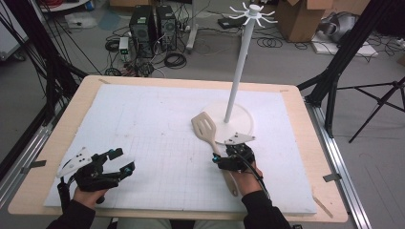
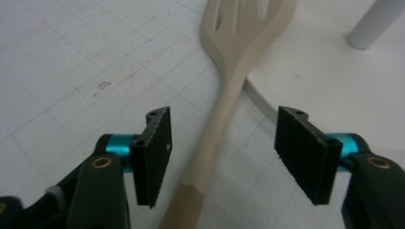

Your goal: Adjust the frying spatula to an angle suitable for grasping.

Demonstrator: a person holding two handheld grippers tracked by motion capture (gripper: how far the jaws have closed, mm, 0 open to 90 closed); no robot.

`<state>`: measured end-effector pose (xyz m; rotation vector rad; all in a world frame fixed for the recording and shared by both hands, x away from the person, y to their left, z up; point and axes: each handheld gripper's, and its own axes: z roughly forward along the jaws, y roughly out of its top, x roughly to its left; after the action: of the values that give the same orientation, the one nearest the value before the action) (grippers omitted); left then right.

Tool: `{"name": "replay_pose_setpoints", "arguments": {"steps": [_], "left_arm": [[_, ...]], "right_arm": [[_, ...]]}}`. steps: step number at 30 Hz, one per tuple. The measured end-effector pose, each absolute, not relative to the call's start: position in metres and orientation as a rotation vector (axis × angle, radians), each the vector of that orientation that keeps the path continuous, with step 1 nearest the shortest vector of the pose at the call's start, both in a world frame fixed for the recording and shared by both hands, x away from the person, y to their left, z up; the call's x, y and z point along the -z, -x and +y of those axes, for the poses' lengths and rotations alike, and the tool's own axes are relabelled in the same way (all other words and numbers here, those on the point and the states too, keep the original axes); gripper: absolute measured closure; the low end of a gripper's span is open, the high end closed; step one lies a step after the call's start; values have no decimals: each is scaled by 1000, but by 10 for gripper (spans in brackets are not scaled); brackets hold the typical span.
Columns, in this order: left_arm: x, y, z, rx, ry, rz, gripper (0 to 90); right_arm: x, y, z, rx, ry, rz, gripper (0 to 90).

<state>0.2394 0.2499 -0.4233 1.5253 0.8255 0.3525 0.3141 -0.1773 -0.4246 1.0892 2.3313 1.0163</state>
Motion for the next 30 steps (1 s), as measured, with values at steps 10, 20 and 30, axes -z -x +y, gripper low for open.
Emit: {"name": "replay_pose_setpoints", "arguments": {"steps": [10, 20, 30], "left_arm": [[424, -240, 249, -348, -1536, 823, 212], [424, -240, 248, -347, -1544, 822, 212], [424, -241, 251, -346, -1534, 829, 212]], "right_arm": [[437, -330, -170, -946, -1167, 2390, 563], [430, -335, -165, -896, -1135, 2485, 770], [428, -333, -151, -968, -842, 2715, 775]]}}
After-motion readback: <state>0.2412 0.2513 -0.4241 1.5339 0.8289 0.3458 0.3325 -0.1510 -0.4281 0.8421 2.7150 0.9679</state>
